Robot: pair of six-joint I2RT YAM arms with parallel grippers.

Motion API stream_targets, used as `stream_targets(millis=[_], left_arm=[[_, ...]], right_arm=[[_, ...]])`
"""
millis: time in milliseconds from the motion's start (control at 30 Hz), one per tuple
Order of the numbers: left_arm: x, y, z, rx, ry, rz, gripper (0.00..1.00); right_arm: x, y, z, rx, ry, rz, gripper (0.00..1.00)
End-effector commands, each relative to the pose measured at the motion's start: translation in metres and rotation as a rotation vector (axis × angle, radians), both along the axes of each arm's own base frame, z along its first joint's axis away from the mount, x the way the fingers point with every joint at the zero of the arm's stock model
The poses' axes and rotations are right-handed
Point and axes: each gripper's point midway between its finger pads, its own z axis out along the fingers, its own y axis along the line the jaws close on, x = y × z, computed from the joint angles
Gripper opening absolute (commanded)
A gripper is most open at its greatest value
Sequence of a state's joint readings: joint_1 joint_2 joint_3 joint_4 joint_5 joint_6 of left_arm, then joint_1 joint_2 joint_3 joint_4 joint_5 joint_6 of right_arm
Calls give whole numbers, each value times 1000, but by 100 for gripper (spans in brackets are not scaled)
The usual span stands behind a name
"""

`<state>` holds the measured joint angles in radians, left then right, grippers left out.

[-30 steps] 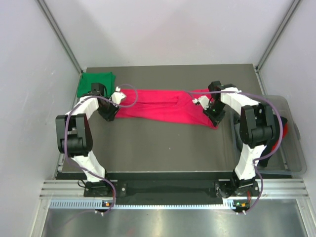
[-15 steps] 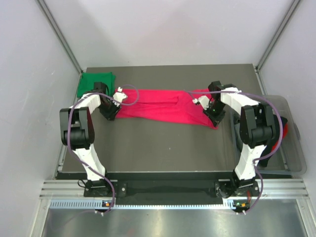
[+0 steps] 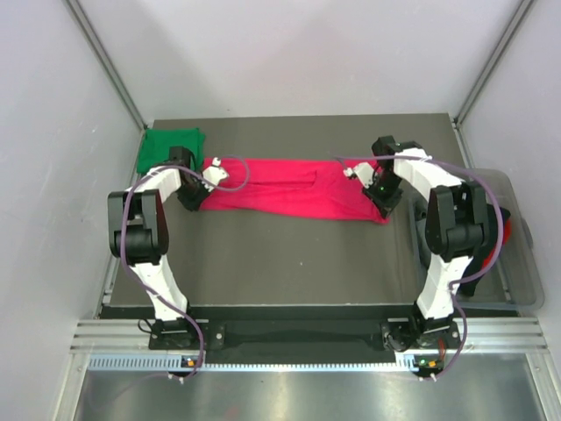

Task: Fold and stack the t-shirts
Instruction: Fold the tshirt

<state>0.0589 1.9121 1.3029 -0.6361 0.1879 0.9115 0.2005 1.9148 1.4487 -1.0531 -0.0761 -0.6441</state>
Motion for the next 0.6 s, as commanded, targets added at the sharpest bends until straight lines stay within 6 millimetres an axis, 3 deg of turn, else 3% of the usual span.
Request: stream_targets(millis=[0, 200, 433, 567], left_arm=[[-12, 11, 12, 62, -4, -45, 0], [-9, 16, 35, 95, -72, -53, 0], [-4, 24, 46, 90, -108, -43, 0], [-3, 26, 54, 92, -127, -57, 0]], right_arm=[[9, -14, 18, -35, 9, 13, 4], [21, -28, 29, -106, -24, 56, 3], [7, -30, 23, -103, 19, 122, 6], [3, -41, 23, -152, 6, 166, 14]])
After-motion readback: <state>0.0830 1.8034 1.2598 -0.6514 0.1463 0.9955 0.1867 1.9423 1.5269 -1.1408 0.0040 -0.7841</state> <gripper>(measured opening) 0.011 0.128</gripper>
